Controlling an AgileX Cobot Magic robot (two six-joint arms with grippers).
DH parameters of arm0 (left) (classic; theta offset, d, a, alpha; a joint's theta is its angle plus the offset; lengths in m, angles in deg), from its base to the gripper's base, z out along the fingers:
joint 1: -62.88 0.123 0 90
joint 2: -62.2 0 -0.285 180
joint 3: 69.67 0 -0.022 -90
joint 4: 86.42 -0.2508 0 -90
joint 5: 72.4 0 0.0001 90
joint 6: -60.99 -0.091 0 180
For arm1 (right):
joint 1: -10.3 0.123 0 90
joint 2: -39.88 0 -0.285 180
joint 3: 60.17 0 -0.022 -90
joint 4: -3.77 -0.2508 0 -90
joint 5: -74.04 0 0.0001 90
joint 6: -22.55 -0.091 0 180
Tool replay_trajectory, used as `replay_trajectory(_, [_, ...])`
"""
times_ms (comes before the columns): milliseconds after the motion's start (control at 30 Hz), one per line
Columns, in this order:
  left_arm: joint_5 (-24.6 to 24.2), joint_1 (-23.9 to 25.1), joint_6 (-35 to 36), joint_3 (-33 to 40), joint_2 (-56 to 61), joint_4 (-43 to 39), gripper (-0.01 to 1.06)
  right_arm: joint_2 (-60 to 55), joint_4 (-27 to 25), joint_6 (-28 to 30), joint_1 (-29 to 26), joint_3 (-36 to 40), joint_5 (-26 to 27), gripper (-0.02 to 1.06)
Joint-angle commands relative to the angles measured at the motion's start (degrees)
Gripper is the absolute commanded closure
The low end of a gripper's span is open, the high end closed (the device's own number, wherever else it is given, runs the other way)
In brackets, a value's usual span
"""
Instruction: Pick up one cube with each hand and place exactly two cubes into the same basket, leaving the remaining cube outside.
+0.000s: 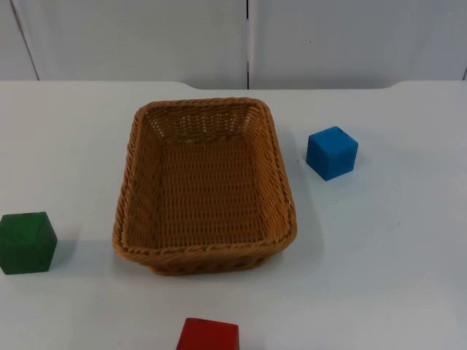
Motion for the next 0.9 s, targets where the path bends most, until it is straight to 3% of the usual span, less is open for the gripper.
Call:
replay_trajectory(0, [1.00,0.10,0.52,-0.63,-1.29,1.21,0.00,-1.13,-0.21,0.25,-0.25,-1.03,0.79,-0.01])
replay_trajectory(367, [5.91,0.10,0.52,-1.71,-13.14,4.42,0.00,-8.11,-0.21,0.94,-0.25,-1.54,4.92,-0.01])
replay_trajectory(867, [9.18,0.10,-0.75,-1.71,-24.75,4.94,0.00,-21.30,-0.10,1.64,-0.25,-8.02,4.97,-0.01])
